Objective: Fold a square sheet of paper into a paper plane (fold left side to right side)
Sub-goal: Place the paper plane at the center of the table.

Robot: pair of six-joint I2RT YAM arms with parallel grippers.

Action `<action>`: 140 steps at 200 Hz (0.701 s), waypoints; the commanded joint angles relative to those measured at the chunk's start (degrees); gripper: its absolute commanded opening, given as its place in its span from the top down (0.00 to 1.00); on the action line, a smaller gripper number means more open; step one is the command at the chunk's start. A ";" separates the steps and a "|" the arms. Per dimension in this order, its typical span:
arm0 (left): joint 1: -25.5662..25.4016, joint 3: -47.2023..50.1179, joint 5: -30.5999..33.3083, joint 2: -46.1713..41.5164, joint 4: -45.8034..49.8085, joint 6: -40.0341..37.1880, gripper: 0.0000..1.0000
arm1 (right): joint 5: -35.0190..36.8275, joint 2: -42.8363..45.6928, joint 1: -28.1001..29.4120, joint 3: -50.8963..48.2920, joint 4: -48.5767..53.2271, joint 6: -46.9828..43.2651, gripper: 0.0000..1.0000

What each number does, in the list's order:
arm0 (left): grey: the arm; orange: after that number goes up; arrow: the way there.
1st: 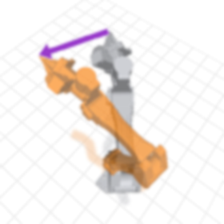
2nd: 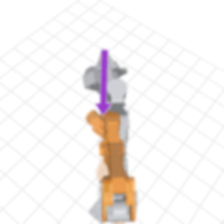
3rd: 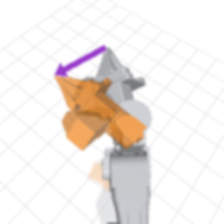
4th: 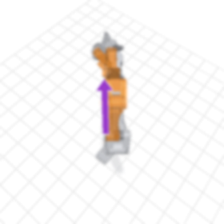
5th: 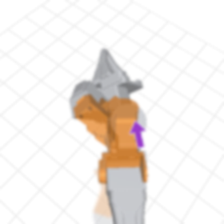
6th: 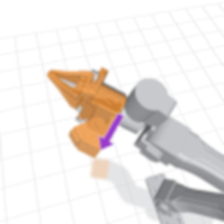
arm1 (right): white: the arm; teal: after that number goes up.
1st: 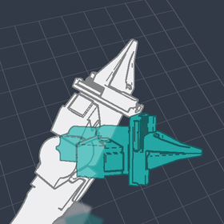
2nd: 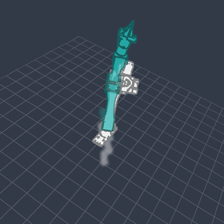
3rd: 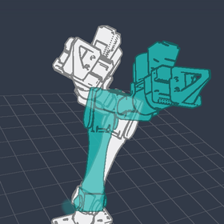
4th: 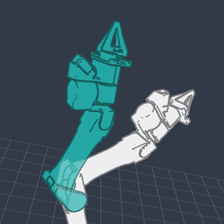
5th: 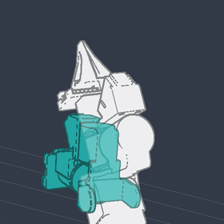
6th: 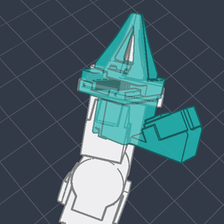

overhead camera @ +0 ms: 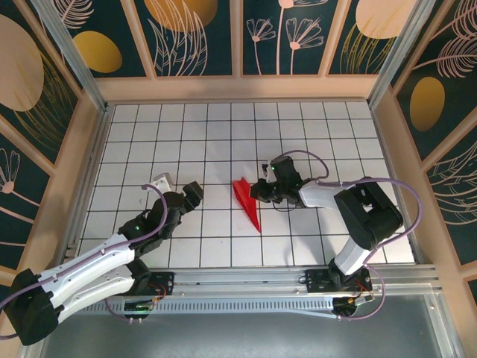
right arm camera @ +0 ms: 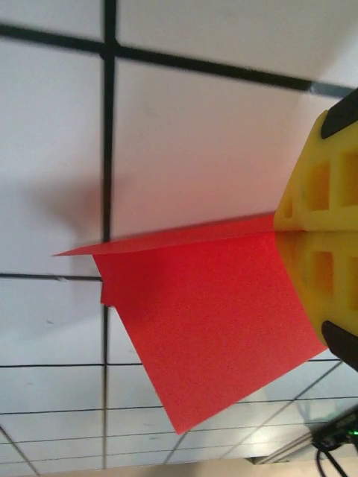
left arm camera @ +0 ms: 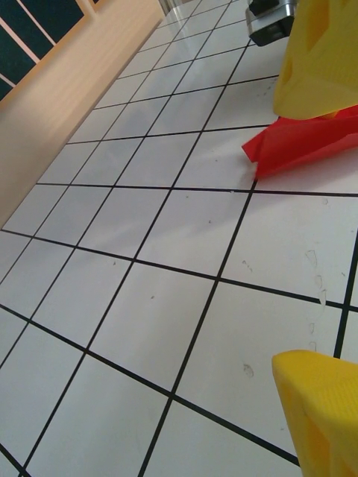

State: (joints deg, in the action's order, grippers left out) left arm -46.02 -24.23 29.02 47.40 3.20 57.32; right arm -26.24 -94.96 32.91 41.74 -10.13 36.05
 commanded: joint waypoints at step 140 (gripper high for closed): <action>0.41 -1.83 -0.74 4.29 -0.85 -1.68 0.18 | 18.76 9.08 -0.12 7.20 22.71 -12.10 0.55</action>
State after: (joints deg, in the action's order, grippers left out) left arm -46.00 -24.23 27.53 51.81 3.18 56.97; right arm -12.03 -90.35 32.60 45.60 4.97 28.23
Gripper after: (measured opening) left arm 0.819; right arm 0.428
